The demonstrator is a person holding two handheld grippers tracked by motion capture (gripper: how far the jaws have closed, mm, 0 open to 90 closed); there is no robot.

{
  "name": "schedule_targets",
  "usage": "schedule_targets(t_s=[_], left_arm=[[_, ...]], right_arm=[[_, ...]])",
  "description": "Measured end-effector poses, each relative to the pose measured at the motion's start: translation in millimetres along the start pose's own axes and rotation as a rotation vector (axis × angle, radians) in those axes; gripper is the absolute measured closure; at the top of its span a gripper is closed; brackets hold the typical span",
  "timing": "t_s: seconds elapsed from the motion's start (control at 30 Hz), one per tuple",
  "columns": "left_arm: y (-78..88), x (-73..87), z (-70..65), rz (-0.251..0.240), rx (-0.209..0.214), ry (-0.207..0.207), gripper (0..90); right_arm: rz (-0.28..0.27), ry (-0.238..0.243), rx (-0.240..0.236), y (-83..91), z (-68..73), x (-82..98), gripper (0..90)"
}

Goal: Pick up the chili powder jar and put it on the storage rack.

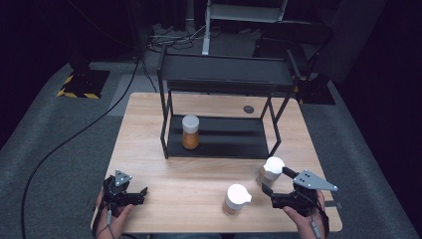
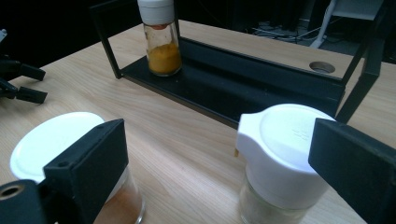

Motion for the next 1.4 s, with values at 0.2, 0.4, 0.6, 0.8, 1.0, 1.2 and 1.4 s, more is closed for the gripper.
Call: schedule_targets(t_s=[0.2,0.4,0.6,0.8,1.0,1.2,1.4], left_arm=[[0.0,0.0,0.0,0.000,0.000,0.000,2.1],[0.0,0.0,0.0,0.000,0.000,0.000,2.1],[0.0,0.0,0.0,0.000,0.000,0.000,2.1],[0.0,0.0,0.0,0.000,0.000,0.000,2.1],[0.0,0.0,0.0,0.000,0.000,0.000,2.1],[0.0,0.0,0.0,0.000,0.000,0.000,2.1],[0.0,0.0,0.0,0.000,0.000,0.000,2.1]], right_arm=[[-0.002,0.000,-0.005,-4.1,7.6,-1.8,4.5],[-0.014,0.000,-0.011,-7.9,15.4,-3.9,4.5],[-0.012,0.003,-0.021,-12.4,22.6,-4.0,4.5],[-0.012,0.014,-0.031,-16.0,30.8,-4.2,4.5],[-0.009,0.012,-0.045,-20.1,38.4,-3.4,4.5],[-0.012,0.013,-0.061,-23.1,46.4,-3.4,4.5],[-0.017,0.015,-0.076,-26.0,54.5,-3.0,4.5]])
Point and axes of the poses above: each handheld gripper's, and its own axes: y roughly backward along the jaws, x roughly out of its underside, z roughly to its left, the point moved 6 cm from there along -y, roughly forward along the jaws, and after that the axes turned 5 degrees about z, right-handed, at the moved point
